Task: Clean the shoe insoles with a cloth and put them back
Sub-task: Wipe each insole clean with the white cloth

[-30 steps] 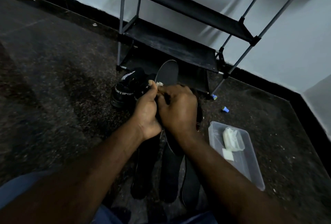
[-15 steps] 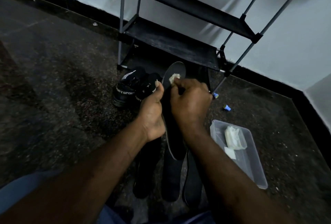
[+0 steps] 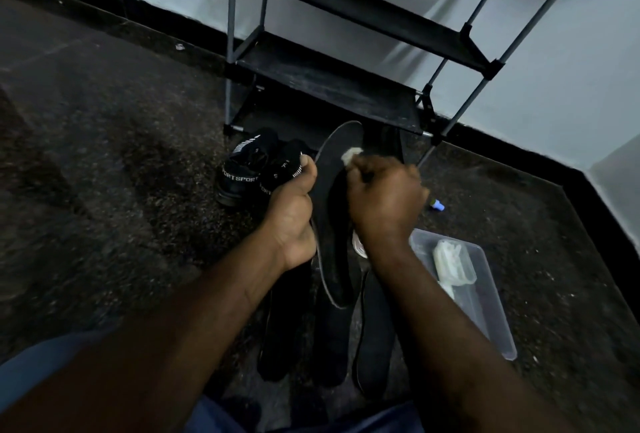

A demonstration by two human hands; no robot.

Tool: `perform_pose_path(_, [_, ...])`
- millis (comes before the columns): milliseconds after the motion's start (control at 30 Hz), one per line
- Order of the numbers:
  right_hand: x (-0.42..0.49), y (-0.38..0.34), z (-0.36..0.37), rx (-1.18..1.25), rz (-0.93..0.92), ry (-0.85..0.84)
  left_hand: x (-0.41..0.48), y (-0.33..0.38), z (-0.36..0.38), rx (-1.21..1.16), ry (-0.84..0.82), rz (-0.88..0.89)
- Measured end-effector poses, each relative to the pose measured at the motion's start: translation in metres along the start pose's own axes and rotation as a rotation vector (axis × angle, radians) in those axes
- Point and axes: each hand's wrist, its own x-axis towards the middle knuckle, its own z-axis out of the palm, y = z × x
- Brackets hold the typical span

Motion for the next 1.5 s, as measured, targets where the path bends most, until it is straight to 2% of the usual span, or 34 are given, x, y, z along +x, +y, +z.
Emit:
perform_pose_path(100, [0.009, 0.011, -0.005, 0.342, 0.247, -0.014, 0.001, 0.005, -0.001, -0.031, 0.008, 0.02])
perform_pose_path(233, [-0.019, 0.014, -0.018, 0.625, 0.323, -0.025, 0.006, 0.013, -0.009, -0.092, 0.006, 0.043])
perform_pose_path(300, [-0.039, 0.016, -0.016, 0.77, 0.381, -0.085, 0.007, 0.012, -0.007, -0.096, 0.006, 0.048])
perform_pose_path(400, [-0.063, 0.015, -0.005, 0.807, 0.408, -0.205, 0.004, 0.011, -0.005, -0.082, 0.014, 0.053])
perform_pose_path(467, [-0.072, 0.013, -0.003, 0.788, 0.389, -0.243, 0.003, 0.011, -0.006, -0.078, 0.022, 0.076])
perform_pose_path(633, [-0.072, 0.003, -0.013, 0.916, 0.481, -0.333, 0.003, 0.013, -0.007, -0.077, -0.027, 0.091])
perform_pose_path(733, [-0.067, 0.001, -0.012, 0.939, 0.544, -0.253, 0.004, 0.011, -0.008, -0.02, -0.075, 0.059])
perform_pose_path(833, [-0.058, -0.003, -0.013, 0.927, 0.589, -0.122, -0.002, -0.001, -0.001, 0.077, -0.154, -0.056])
perform_pose_path(933, [-0.056, -0.008, -0.015, 0.733, 0.466, -0.083, -0.006, -0.006, 0.001, 0.078, -0.229, -0.166])
perform_pose_path(1167, [-0.059, 0.0, -0.013, 0.281, 0.061, 0.023, -0.005, 0.004, -0.002, -0.026, -0.262, -0.118])
perform_pose_path(1233, [-0.062, -0.006, -0.014, 0.248, -0.013, 0.012, -0.006, 0.001, 0.0, -0.037, -0.247, -0.109])
perform_pose_path(1367, [-0.074, -0.023, -0.016, 0.389, -0.074, -0.103, 0.001, 0.001, -0.006, -0.083, -0.171, -0.026])
perform_pose_path(1500, [-0.054, -0.007, -0.019, 0.203, -0.158, -0.081, -0.004, 0.001, -0.001, -0.059, -0.21, -0.088])
